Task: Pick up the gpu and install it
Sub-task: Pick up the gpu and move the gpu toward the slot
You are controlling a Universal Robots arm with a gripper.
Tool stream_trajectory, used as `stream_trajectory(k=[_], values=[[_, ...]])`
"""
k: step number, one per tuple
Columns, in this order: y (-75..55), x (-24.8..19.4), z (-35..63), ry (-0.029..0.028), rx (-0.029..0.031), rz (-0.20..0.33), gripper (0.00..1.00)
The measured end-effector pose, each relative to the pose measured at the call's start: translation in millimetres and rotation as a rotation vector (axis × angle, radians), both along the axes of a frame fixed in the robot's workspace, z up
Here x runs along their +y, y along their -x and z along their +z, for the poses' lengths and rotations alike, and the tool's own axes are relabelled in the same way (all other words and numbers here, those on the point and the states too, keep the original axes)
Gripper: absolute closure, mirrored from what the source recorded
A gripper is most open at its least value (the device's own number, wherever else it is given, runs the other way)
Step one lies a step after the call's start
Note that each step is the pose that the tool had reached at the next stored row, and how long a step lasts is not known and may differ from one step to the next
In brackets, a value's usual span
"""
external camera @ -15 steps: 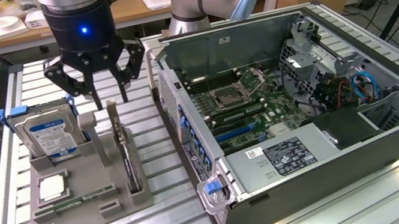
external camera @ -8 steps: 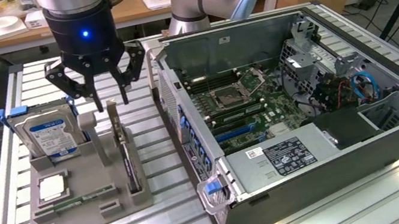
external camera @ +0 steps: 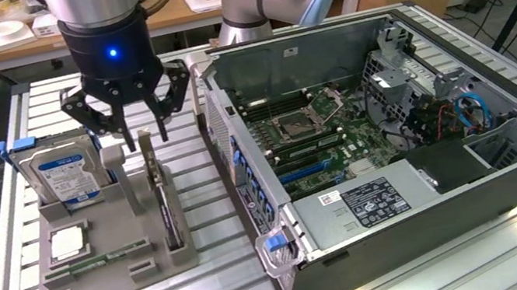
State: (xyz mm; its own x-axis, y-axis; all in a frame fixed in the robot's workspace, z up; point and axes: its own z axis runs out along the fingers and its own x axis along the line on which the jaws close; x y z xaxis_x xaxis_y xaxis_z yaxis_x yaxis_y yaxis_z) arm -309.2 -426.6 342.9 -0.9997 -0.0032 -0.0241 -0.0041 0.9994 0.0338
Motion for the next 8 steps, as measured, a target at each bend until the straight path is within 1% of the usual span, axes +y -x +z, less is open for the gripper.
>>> stream_trajectory(k=[8], values=[[0.1, -8.9, -3.8, 0.0001, 0.0, 0.0, 0.53]])
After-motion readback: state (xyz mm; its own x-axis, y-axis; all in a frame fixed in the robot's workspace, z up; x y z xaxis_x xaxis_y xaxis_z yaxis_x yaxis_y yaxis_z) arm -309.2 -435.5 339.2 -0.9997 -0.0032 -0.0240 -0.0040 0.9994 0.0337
